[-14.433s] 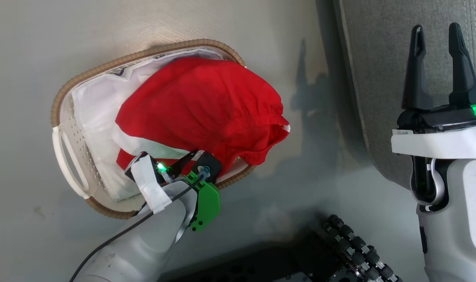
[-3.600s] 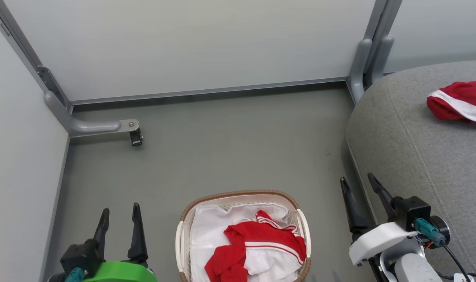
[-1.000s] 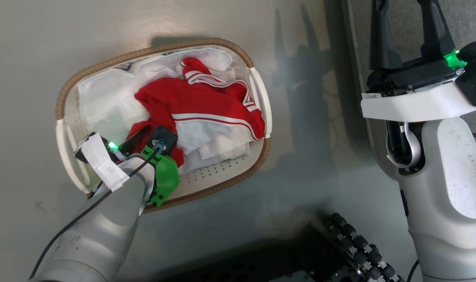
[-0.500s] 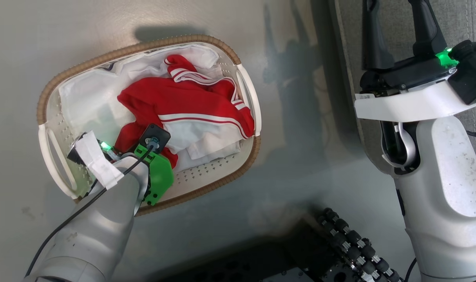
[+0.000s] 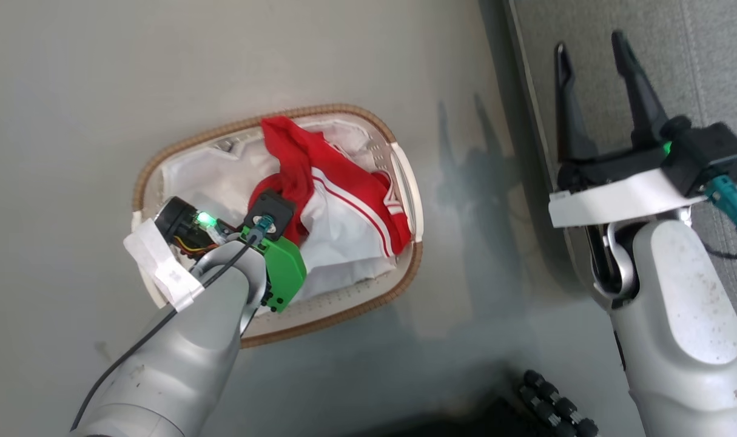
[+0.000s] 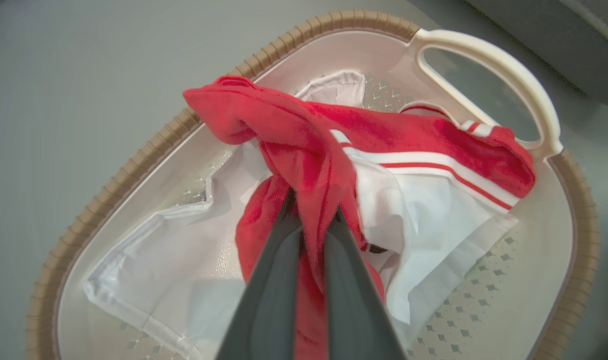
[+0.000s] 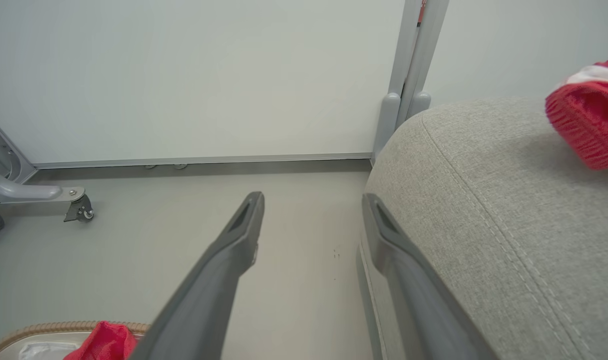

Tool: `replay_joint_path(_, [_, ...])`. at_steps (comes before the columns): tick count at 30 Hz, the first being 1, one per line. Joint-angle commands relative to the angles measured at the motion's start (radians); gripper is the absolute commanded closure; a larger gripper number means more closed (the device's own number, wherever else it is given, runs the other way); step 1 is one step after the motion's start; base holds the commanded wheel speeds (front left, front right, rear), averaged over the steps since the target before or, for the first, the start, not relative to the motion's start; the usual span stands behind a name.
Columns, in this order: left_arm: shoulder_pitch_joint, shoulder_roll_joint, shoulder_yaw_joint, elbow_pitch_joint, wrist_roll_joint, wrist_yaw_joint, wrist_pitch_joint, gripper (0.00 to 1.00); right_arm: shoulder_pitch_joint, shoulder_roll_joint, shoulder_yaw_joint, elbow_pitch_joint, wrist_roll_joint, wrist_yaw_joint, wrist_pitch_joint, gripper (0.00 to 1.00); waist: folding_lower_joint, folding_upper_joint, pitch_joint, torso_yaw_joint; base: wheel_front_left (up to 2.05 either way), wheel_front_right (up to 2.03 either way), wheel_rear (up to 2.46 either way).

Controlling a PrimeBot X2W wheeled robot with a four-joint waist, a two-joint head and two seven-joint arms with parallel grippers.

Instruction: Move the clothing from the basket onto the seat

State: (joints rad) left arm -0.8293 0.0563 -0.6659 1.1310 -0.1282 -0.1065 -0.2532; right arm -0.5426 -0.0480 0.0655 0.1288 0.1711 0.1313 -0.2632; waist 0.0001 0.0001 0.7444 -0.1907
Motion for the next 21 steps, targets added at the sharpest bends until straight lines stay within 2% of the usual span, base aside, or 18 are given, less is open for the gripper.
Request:
replay_joint_path(1, [0.025, -0.001, -0.006, -0.022, -0.011, -0.007, -0.007, 1.0, 0.034, -0.005, -0.009, 0.015, -0.012, -0.001, -0.002, 0.0, -0.0001, -0.0001, -0.157, 0.084, 0.0, 0.0, 0.0])
replay_joint_path(11, [0.077, 0.02, -0.028, -0.21, -0.08, -0.023, -0.012, 1.0, 0.206, -0.005, -0.025, 0.116, -0.026, -0.001, -0.002, 0.0, -0.0001, -0.0001, -0.464, 0.148, 0.0, 0.0, 0.0])
replay_joint_path(15, [0.062, 0.047, -0.058, -0.29, -0.119, -0.024, 0.003, 1.0, 0.267, -0.005, -0.005, 0.153, -0.017, -0.001, -0.002, 0.0, -0.0001, -0.0001, -0.57, 0.151, 0.0, 0.0, 0.0])
replay_joint_path(21, [-0.005, 0.121, -0.106, -0.448, -0.215, -0.024, 0.092, 1.0, 0.32, -0.005, 0.027, 0.181, -0.015, -0.001, -0.002, 0.0, -0.0001, -0.0001, -0.675, 0.142, 0.0, 0.0, 0.0])
